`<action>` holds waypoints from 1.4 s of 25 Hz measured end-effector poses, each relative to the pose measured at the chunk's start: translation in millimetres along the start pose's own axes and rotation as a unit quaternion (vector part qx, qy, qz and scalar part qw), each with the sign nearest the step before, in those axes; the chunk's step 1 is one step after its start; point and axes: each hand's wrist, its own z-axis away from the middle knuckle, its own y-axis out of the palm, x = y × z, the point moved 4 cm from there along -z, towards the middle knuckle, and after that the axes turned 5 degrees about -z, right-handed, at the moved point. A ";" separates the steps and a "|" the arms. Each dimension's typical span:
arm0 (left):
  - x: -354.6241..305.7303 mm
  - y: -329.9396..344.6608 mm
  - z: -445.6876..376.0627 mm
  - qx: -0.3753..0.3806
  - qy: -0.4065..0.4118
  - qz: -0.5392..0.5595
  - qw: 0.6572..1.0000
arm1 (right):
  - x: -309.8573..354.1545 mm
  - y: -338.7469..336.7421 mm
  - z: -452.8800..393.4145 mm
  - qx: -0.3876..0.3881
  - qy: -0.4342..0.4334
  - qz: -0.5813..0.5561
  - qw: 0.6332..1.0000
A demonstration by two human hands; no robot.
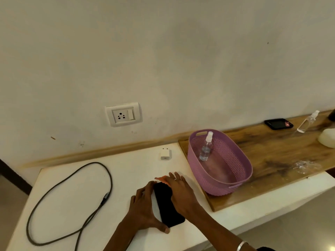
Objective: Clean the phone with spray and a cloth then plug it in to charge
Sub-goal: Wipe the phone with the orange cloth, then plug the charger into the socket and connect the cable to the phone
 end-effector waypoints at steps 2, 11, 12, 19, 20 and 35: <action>-6.7 -6.7 3.5 0.019 -0.007 0.002 1.000 | 10.8 -28.8 5.7 -0.072 -0.010 -0.039 0.997; -22.5 -21.4 16.8 0.059 -0.044 0.022 0.997 | 10.6 -198.6 21.9 -0.254 -0.037 0.078 0.963; -22.8 -21.6 17.1 0.061 -0.047 0.023 0.997 | 1.7 -210.2 21.7 -0.251 -0.024 0.095 0.963; -18.9 -14.7 10.9 0.021 -0.085 0.040 0.995 | -70.0 -220.4 7.0 -0.178 0.043 0.171 0.968; -18.1 -13.2 10.4 0.022 -0.085 0.041 0.995 | -77.1 -212.5 1.6 -0.148 0.044 0.166 0.974; -29.7 -31.8 22.3 0.028 -0.023 0.142 0.989 | -110.8 -134.1 -20.5 0.079 0.121 0.056 0.988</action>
